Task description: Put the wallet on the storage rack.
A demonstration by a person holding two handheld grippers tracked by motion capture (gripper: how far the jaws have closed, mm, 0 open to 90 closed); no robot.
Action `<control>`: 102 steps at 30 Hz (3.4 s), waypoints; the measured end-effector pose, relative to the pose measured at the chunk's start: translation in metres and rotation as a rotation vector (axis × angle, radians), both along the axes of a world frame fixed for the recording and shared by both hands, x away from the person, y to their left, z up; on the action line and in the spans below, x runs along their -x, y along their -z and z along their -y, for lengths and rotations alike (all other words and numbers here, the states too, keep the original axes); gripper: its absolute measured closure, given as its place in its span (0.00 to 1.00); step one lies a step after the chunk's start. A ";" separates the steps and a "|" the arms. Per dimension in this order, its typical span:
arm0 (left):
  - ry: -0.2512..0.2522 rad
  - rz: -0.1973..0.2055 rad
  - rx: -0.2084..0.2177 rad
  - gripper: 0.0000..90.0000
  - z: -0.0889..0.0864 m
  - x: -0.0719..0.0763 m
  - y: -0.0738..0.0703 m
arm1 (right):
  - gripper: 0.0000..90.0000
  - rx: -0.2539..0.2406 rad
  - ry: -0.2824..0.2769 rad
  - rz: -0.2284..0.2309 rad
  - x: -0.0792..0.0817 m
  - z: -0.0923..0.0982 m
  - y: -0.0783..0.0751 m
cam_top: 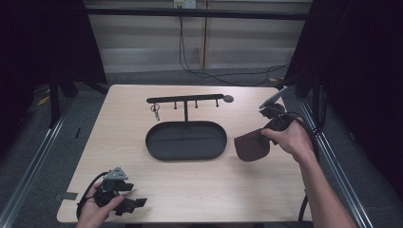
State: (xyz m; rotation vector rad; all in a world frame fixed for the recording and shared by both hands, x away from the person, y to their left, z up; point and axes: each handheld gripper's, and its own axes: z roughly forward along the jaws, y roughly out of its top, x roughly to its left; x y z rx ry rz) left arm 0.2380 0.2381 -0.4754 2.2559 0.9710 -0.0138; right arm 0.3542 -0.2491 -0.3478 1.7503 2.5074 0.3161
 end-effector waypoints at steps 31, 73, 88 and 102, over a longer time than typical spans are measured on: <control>0.010 -0.001 0.000 0.22 0.001 -0.001 0.001 | 0.69 -0.038 -0.022 0.015 -0.029 -0.031 -0.014; -0.002 0.002 0.006 0.22 -0.002 -0.001 -0.001 | 0.69 -0.270 0.016 0.059 -0.065 -0.078 0.028; -0.006 0.011 0.004 0.22 -0.003 -0.001 -0.001 | 0.69 -0.342 0.057 0.056 -0.068 -0.084 0.062; -0.006 0.006 0.003 0.22 -0.003 -0.002 -0.001 | 0.69 -0.405 0.068 0.044 -0.068 -0.087 0.093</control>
